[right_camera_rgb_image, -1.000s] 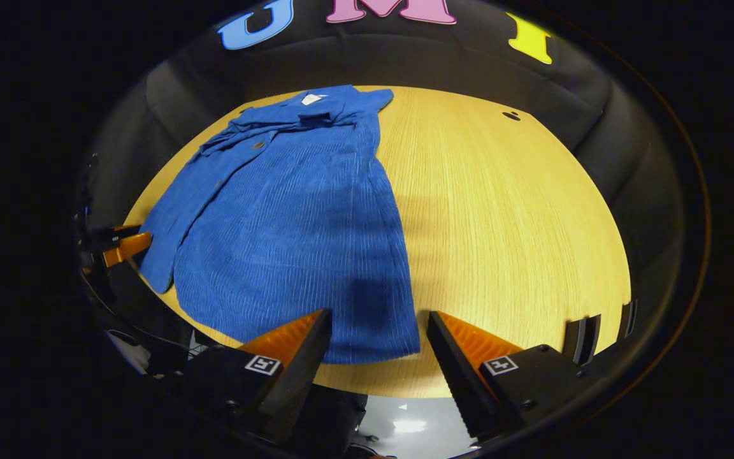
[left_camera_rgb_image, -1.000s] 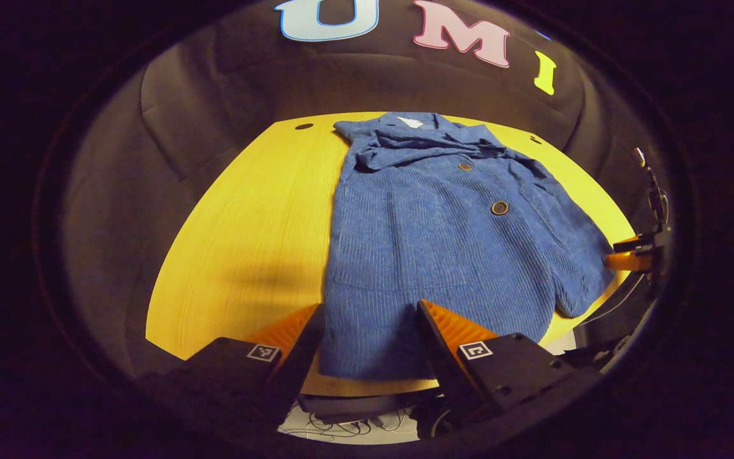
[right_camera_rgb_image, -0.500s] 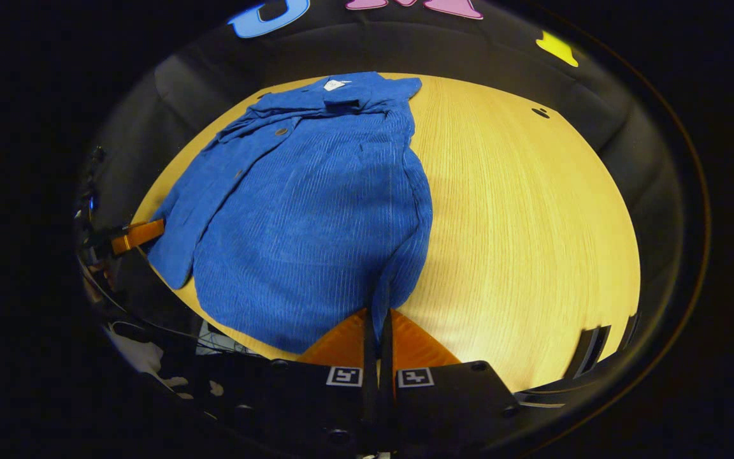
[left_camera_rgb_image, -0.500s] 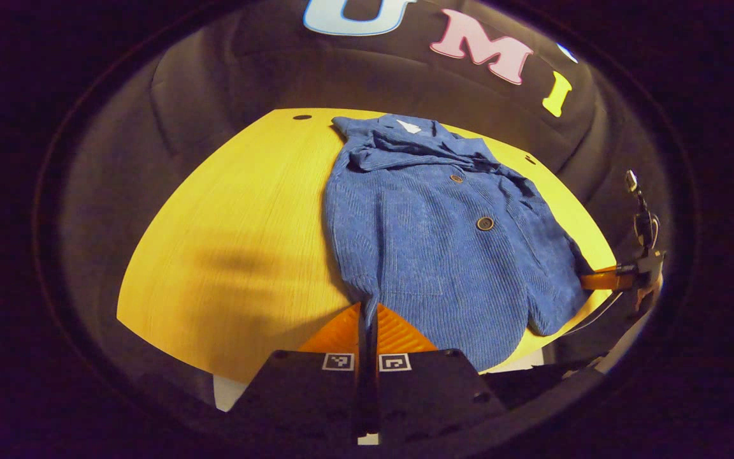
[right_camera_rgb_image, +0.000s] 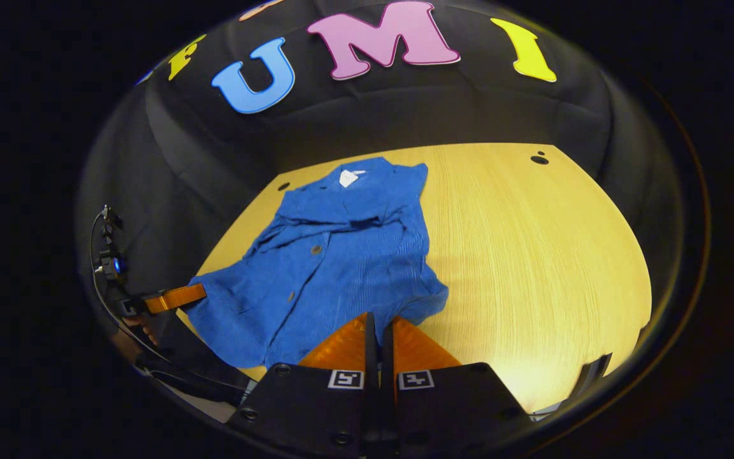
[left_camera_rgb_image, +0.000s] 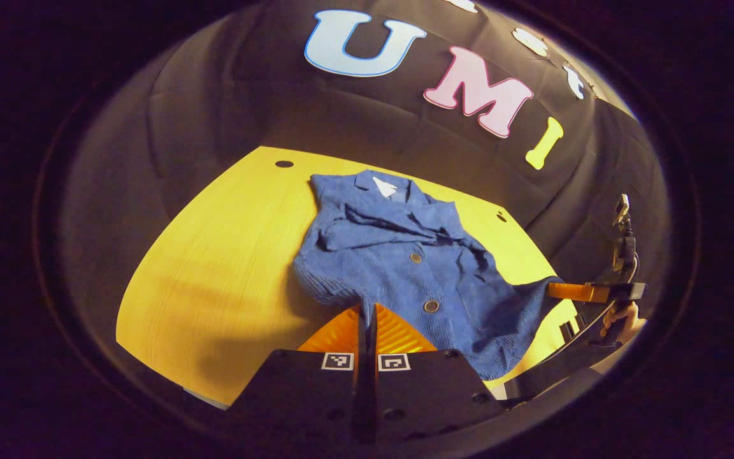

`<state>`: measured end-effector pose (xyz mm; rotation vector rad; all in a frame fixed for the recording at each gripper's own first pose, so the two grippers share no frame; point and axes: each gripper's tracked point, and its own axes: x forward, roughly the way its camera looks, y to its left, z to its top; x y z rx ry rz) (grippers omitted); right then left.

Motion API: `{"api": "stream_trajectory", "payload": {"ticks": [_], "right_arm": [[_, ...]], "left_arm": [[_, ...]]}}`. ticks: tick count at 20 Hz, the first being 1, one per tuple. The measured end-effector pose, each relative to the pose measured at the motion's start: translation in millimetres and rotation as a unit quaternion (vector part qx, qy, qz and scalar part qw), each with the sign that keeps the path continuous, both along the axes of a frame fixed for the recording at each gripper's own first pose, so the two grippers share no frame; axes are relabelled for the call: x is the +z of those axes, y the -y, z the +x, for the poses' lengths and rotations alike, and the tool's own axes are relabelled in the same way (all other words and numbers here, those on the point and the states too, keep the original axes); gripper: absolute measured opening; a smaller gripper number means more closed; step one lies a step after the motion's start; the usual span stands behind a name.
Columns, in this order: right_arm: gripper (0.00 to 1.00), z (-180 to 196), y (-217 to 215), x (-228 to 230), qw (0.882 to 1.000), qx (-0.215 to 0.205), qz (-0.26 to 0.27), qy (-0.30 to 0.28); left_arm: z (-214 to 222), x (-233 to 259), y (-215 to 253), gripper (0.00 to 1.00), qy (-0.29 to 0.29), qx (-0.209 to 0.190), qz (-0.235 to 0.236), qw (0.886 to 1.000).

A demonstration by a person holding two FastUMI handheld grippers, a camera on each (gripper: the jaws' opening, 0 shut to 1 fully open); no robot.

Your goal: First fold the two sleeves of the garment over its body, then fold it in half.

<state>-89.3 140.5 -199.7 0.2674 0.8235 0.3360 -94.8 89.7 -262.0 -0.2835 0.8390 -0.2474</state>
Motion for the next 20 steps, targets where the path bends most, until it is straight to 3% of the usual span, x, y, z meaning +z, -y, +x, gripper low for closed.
{"api": "stream_trajectory", "payload": {"ticks": [12,20], "right_arm": [[0.04,116,-7,94,0.992,-0.009,0.045,0.121],[0.04,191,-13,124,0.984,-0.005,0.047,0.173]], "left_arm": [[123,70,7,0.0,0.09,0.02,-0.002,0.996],[200,81,-6,0.0,0.116,0.027,0.037,0.992]]}}
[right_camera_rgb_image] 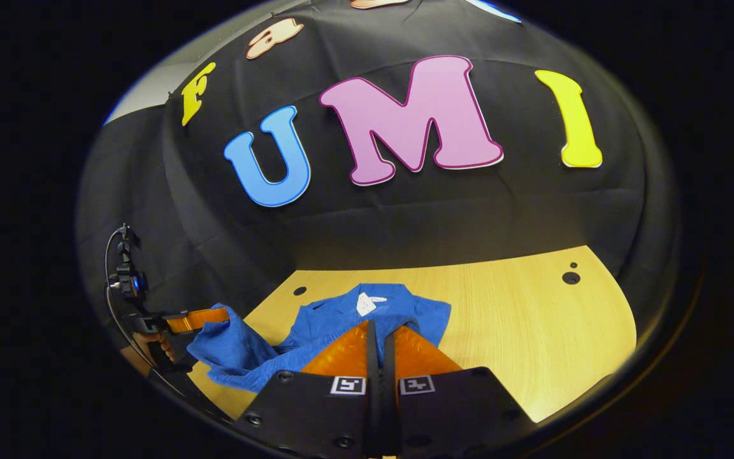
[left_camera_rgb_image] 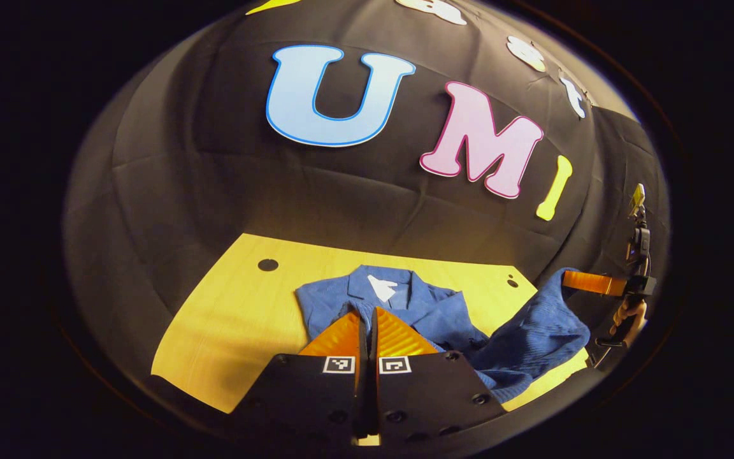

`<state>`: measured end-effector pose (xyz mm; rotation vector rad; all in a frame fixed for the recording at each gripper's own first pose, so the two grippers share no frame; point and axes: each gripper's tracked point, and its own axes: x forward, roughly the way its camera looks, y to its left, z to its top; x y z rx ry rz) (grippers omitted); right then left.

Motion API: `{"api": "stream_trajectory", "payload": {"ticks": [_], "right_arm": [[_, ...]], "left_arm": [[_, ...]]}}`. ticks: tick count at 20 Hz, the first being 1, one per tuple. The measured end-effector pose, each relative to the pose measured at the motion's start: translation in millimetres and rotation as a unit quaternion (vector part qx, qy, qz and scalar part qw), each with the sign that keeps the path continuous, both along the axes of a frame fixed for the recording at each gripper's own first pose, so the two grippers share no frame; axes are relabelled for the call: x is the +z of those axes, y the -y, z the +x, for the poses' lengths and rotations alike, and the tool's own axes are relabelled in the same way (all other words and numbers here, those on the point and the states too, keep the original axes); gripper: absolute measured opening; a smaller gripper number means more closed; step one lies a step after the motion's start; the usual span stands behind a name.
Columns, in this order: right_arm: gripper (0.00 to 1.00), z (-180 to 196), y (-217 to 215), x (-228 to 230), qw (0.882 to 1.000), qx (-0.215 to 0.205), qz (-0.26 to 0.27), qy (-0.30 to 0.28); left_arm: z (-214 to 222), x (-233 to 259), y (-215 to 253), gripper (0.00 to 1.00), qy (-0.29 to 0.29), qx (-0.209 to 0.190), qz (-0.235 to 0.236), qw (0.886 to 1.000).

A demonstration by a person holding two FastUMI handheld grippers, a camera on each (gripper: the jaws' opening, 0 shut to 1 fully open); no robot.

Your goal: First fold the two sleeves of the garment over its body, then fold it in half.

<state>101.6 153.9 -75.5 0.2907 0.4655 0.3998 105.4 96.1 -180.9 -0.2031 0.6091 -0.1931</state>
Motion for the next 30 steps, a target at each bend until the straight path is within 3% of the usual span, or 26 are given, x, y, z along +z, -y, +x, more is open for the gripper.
{"api": "stream_trajectory", "payload": {"ticks": [4,5,6,12,17,19,20,22,23,27,30], "right_arm": [[0.04,32,-9,-5,1.0,-0.002,0.009,-0.002],[0.0,39,-12,-7,1.0,-0.003,0.011,-0.002],[0.04,47,-13,-9,1.0,-0.004,0.012,-0.002],[0.04,93,-18,-36,0.999,-0.024,0.034,-0.022],[0.04,131,3,-60,0.995,-0.068,0.048,-0.049],[0.05,142,12,-74,0.992,-0.089,0.059,-0.073],[0.0,149,18,-76,0.991,-0.103,0.055,-0.068],[0.67,158,33,-66,0.991,-0.124,0.032,-0.025],[1.0,160,39,-58,0.991,-0.129,0.018,-0.002],[0.97,139,39,-37,0.991,-0.114,-0.038,0.059],[0.97,109,33,-26,0.99,-0.095,-0.06,0.082]], "left_arm": [[38,-13,-10,0.0,-0.003,0.009,0.023,1.0],[48,-17,-13,0.0,-0.002,0.01,0.03,0.999],[59,-21,-12,0.0,0.004,0.012,0.037,0.999],[114,-41,-17,0.0,0.02,0.027,0.047,0.998],[146,-60,-42,0.0,0.013,0.075,0.016,0.997],[151,-65,-46,0.0,0.014,0.087,0.037,0.995],[158,-70,-52,0.1,0.015,0.102,0.059,0.993],[164,-63,-54,0.81,0.029,0.118,0.087,0.989],[163,-55,-49,0.8,0.037,0.118,0.081,0.989],[156,-29,-38,0.81,0.073,0.136,0.052,0.987],[133,9,-32,0.81,0.116,0.132,0.06,0.983]]}}
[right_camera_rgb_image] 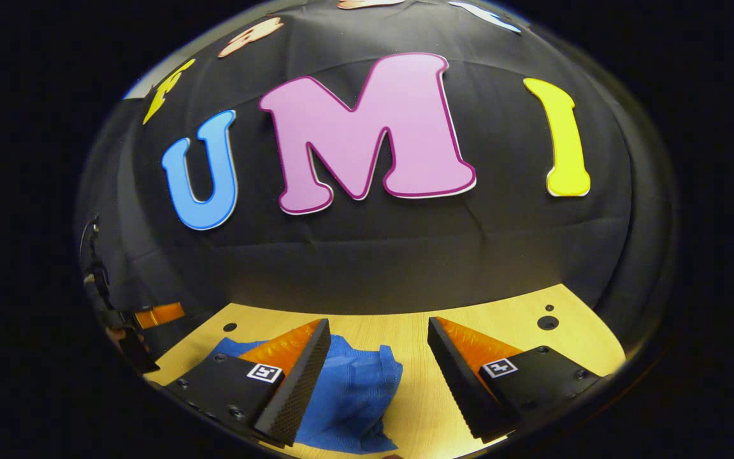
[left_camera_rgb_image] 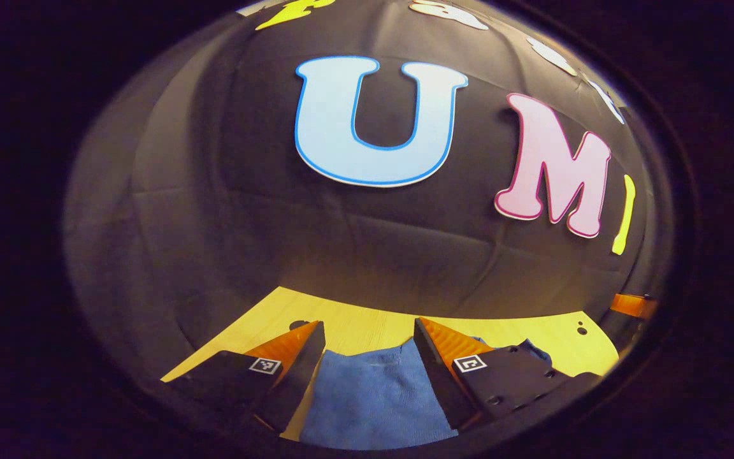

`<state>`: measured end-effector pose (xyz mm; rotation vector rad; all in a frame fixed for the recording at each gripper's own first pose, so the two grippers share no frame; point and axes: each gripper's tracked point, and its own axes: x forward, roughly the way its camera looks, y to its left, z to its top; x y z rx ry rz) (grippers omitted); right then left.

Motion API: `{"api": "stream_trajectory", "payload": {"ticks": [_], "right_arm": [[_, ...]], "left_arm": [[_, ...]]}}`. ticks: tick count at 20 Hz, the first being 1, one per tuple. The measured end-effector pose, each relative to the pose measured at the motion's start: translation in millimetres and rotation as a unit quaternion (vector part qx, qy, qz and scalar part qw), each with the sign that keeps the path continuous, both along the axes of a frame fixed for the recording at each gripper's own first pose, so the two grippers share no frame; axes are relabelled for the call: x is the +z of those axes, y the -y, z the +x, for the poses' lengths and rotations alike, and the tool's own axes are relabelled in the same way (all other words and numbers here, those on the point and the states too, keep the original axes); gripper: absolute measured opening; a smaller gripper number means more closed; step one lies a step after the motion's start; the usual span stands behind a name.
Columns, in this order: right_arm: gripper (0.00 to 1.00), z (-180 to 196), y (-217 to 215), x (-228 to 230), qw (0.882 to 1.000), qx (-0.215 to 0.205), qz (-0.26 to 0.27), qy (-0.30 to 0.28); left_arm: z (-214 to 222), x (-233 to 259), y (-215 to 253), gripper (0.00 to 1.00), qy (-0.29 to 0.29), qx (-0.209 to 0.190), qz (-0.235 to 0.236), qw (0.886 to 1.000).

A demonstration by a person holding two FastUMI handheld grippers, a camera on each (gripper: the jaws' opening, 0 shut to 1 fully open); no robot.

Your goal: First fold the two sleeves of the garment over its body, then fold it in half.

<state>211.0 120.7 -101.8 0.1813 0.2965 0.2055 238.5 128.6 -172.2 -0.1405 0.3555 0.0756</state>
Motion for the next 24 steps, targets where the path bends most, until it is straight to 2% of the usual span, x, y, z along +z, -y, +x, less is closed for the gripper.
{"api": "stream_trajectory", "payload": {"ticks": [3,7,10,17,24], "right_arm": [[0.97,-35,-5,14,1.0,0.009,-0.015,0.018],[0.97,-70,-9,40,0.999,0.003,-0.009,0.04],[0.97,-99,-11,58,0.998,-0.003,-0.009,0.065],[0.96,-178,-19,79,0.996,-0.027,0.012,0.082],[0.96,-226,-37,86,0.996,-0.025,0.013,0.082]], "left_arm": [[-30,39,1,0.8,0.03,-0.011,0.024,0.999],[-85,71,-2,0.8,0.065,-0.012,0.022,0.998],[-126,79,-4,0.81,0.073,-0.018,0.024,0.997],[-212,92,-6,0.81,0.093,-0.048,0.025,0.994],[-264,103,-6,0.81,0.115,-0.057,0.014,0.992]]}}
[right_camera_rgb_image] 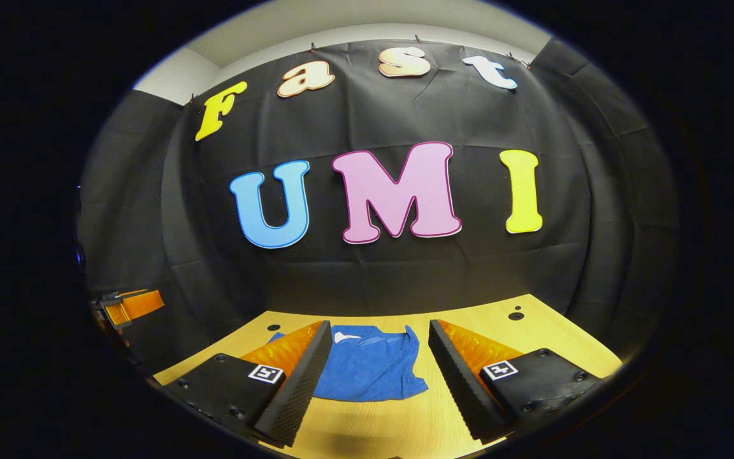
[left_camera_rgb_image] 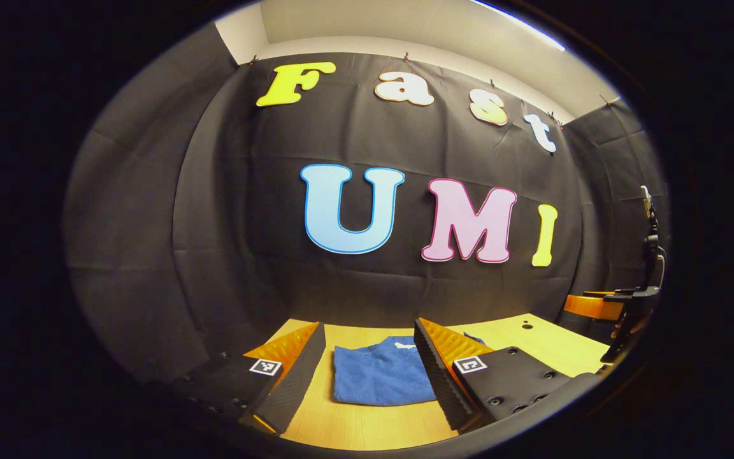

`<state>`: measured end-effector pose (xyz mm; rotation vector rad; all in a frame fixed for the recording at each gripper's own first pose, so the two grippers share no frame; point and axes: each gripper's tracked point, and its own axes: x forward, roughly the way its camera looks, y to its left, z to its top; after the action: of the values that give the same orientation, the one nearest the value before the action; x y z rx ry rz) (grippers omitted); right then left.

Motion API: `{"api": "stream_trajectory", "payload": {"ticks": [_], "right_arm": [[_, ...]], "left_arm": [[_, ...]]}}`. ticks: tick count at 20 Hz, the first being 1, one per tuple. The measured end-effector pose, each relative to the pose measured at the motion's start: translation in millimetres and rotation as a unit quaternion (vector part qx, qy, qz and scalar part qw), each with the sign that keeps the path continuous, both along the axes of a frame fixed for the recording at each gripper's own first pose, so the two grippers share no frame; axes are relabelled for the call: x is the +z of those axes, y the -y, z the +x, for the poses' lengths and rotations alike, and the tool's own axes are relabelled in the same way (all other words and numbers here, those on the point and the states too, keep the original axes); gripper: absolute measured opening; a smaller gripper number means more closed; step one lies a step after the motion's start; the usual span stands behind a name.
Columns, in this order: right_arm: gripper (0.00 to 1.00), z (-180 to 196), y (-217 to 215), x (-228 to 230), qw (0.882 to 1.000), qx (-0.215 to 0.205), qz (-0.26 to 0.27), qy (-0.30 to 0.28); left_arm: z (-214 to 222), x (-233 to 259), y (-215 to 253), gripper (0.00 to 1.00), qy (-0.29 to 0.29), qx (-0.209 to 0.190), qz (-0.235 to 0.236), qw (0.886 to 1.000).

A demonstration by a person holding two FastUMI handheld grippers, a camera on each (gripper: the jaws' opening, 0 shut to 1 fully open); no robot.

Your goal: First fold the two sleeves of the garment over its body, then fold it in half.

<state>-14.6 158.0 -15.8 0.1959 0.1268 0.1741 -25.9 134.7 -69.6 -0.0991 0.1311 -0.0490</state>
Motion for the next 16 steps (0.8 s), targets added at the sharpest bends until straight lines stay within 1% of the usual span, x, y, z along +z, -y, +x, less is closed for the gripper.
{"api": "stream_trajectory", "payload": {"ticks": [8,13,16], "right_arm": [[0.96,-13,-17,27,0.999,0.021,-0.002,0.027],[0.97,-18,-22,34,0.999,0.031,-0.001,0.032],[0.96,-21,-20,34,0.999,0.029,-0.001,0.031]], "left_arm": [[-24,16,12,0.8,0.025,-0.001,0.011,1.0],[-32,21,18,0.8,0.037,-0.005,0.025,0.999],[-35,24,19,0.8,0.039,-0.008,0.03,0.999]]}}
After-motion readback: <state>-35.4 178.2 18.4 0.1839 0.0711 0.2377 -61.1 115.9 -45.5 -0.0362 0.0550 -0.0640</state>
